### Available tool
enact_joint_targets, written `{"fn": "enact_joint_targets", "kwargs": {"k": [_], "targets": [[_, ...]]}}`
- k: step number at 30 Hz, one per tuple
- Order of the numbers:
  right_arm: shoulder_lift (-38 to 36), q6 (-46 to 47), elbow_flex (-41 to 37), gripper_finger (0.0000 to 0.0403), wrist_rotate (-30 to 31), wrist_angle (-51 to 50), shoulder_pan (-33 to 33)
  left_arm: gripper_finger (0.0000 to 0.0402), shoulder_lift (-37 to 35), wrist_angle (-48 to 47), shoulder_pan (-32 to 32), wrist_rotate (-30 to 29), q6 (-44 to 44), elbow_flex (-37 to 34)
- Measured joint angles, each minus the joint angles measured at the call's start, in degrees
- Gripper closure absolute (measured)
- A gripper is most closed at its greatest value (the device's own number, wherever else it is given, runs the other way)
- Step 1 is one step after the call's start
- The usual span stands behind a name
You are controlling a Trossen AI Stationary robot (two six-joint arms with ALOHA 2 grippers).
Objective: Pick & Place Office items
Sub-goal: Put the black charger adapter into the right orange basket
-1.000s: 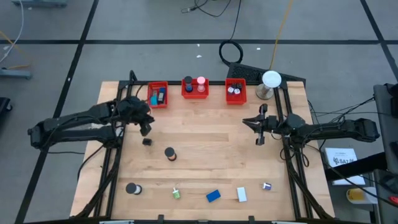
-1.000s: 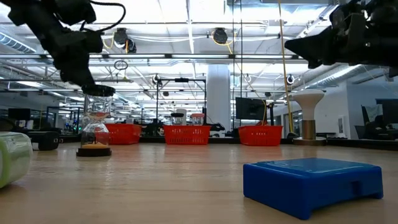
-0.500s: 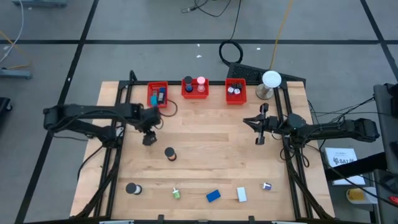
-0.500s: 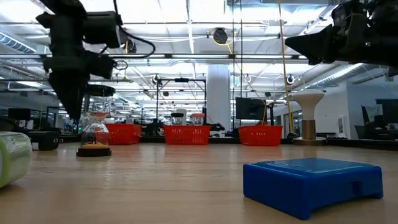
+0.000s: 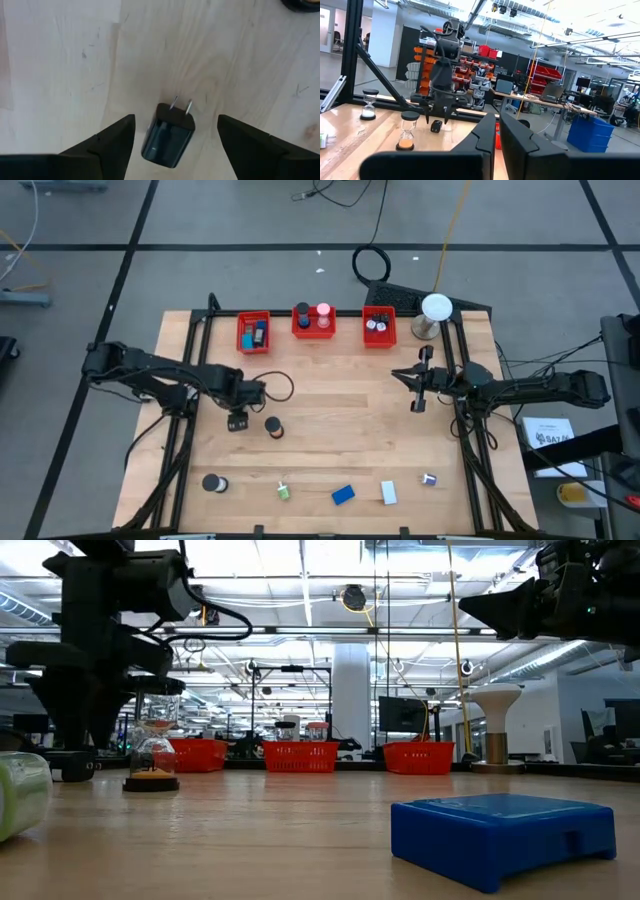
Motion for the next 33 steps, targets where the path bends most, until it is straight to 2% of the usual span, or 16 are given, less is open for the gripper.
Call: {"fn": "enact_joint_targets", "kwargs": {"k": [6, 13, 18, 22, 24, 29, 31, 33], "targets": [[0.0, 0.0, 0.0, 0.0395, -0.02, 0.09, 0.0, 0.0114, 1.57, -0.76, -3.3, -2.37, -1.67, -0.02], [-0.02, -0.01, 0.0, 0.0397, -0.13, 0.68, 0.0, 0.0138, 7.48, -1.13, -4.59, -3.52, -2.44, -0.04], [-0.02, 0.0, 0.0, 0.0397, -0.17, 1.11, 0.0, 0.018, 9.51, -1.29, -4.61, -3.49, -2.66, -0.07], [0.0, 0.0, 0.0, 0.0397, -0.2, 1.33, 0.0, 0.0233, 9.2, -1.89, -4.53, -4.88, -3.8, -0.07], [0.0, 0.0, 0.0, 0.0397, -0.2, 1.33, 0.0, 0.0255, 7.9, -2.7, -4.11, -6.58, -5.06, -0.07], [0.0, 0.0, 0.0, 0.0399, -0.17, 1.31, 0.0, 0.0255, -1.69, -1.99, -1.04, -12.17, -9.26, -0.08], [0.0, 0.04, 0.0, 0.0401, -0.17, 1.29, 0.0, 0.0255, -6.88, 2.13, 1.14, -12.68, -10.38, -0.13], [0.0, 0.02, 0.0, 0.0401, -0.17, 1.27, 0.0, 0.0255, -11.9, 10.92, 3.32, -13.43, -10.28, -0.75]]}}
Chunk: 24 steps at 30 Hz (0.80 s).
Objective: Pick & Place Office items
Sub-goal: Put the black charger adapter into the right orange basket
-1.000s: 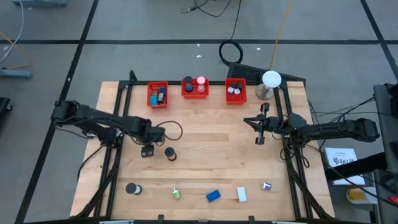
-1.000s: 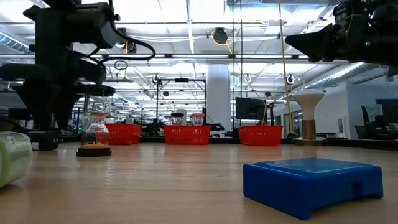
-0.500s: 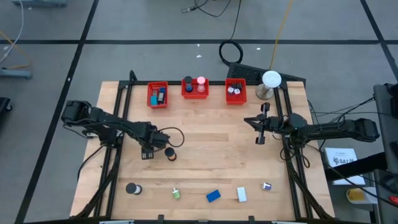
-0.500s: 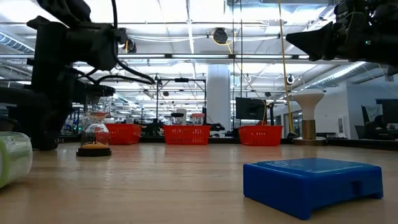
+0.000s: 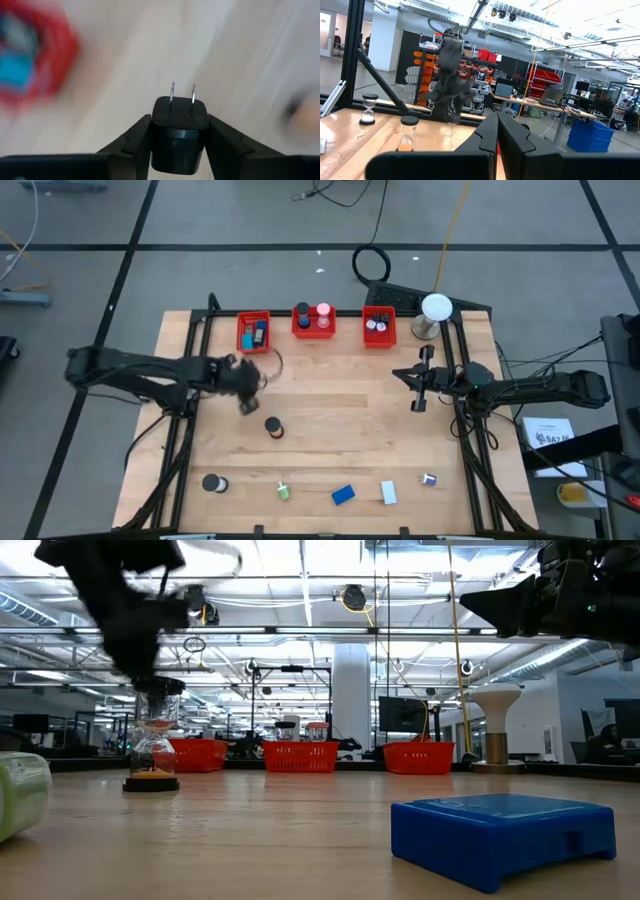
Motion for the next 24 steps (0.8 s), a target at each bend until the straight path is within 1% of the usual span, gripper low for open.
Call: {"fn": "enact_joint_targets", "kwargs": {"k": [3, 6, 9, 11, 13, 16, 18, 21, 24], "targets": [[0.07, 0.09, 0.0, 0.0401, 0.0, -0.35, 0.0, 0.0255, -4.41, 17.92, 2.13, 0.21, 2.81, -3.07], [0.44, 0.15, 0.0, 0.0402, 0.11, -0.4, 0.0, 0.0255, -3.71, 37.6, 3.37, 4.26, 6.53, -8.16], [0.84, 0.21, 0.0, 0.0402, 0.15, -0.22, -0.02, 0.0255, 2.01, 59.67, 4.07, 7.25, 10.61, -12.34], [1.4, 1.06, 0.0, 0.0402, 0.27, 0.3, -0.02, 0.0255, 7.26, 70.14, 4.59, 7.77, 12.85, -13.82], [1.63, 1.78, 0.0, 0.0402, 1.62, 0.17, 0.0, 0.0255, 13.77, 79.75, 5.19, 9.63, 14.59, -13.28], [2.57, 2.71, 0.0, 0.0402, 2.91, 0.88, -0.12, 0.0255, 22.85, 89.36, 5.82, 13.0, 15.33, -10.79], [3.59, 3.14, 0.0, 0.0402, 3.22, 1.11, -0.15, 0.0255, 28.78, 93.72, 6.05, 14.55, 15.66, -8.19], [4.35, 3.21, 0.0, 0.0403, 3.22, 1.34, -0.2, 0.0255, 36.59, 96.04, 6.11, 16.05, 16.88, -3.3], [4.92, 3.21, 0.0, 0.0403, 3.25, 1.47, -0.2, 0.0255, 43.26, 96.19, 6.11, 16.95, 18.61, 2.29]]}}
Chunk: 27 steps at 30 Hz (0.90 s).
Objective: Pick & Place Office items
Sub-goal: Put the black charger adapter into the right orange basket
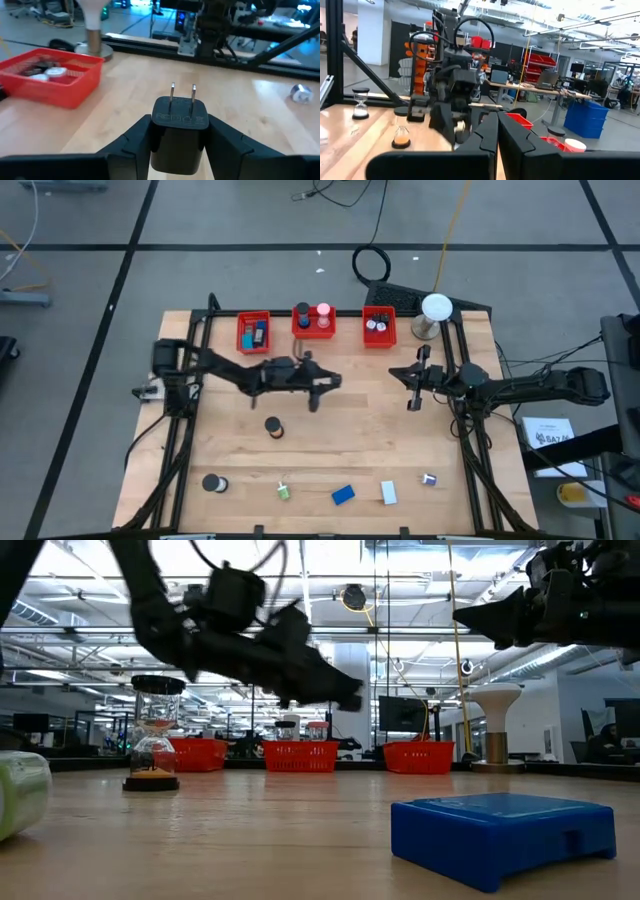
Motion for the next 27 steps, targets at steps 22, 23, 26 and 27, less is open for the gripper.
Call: {"fn": "enact_joint_targets", "kwargs": {"k": [22, 23, 26, 27], "targets": [[1.46, 1.7, 0.0, 0.0403, 0.14, 2.23, 0.0, 0.0255, 21.59, 0.05, 0.2, 5.22, -0.44, 22.07], [1.46, 1.7, 0.0, 0.0403, 0.14, 2.19, 0.0, 0.0255, 21.98, -0.03, 0.09, 4.93, -0.41, 22.27], [1.46, 1.79, 0.0, 0.0403, 0.14, 2.19, 0.01, 0.0255, 22.52, -0.46, -0.07, 3.86, -0.5, 22.72], [1.46, 2.08, 0.0, 0.0403, 0.14, 2.2, 0.02, 0.0255, 22.51, -0.47, -0.07, 3.78, -0.48, 22.73]]}}
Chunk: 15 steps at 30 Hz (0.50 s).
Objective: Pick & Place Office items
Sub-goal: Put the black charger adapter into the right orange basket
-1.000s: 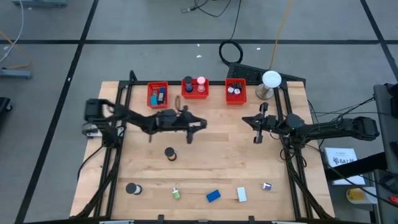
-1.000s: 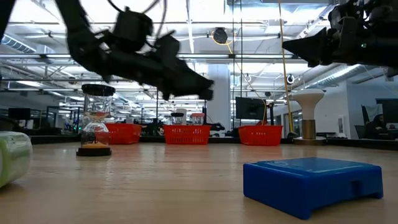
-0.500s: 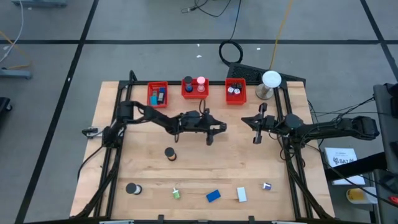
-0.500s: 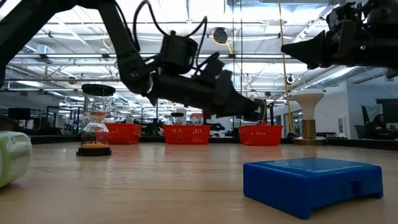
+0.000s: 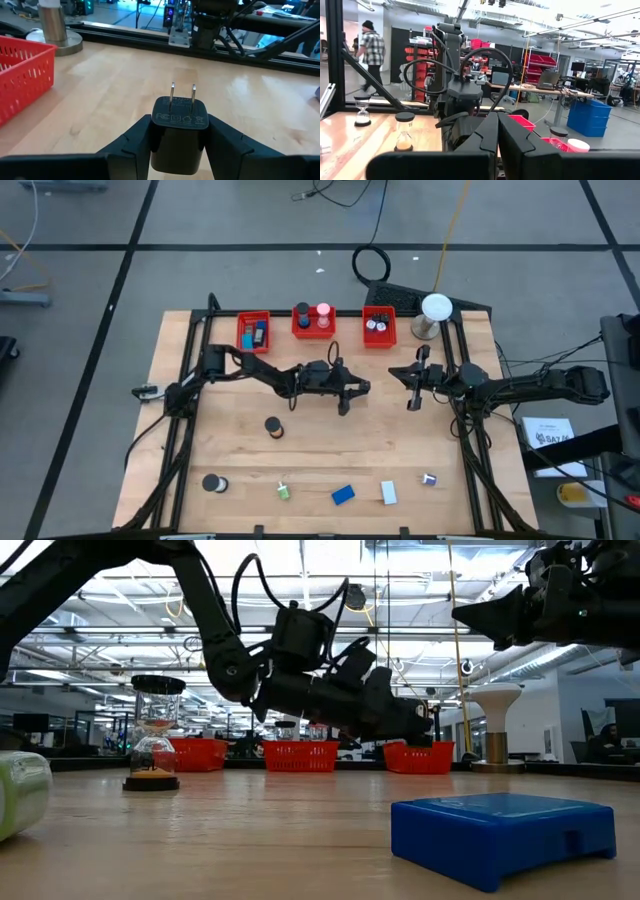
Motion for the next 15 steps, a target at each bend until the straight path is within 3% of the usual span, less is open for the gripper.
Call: {"fn": "enact_joint_targets", "kwargs": {"k": [15], "targets": [[0.0, 0.48, 0.0, 0.0403, -0.13, 0.49, 0.0, 0.0255, 2.54, 2.14, 0.5, -2.66, -0.23, 0.67]]}}
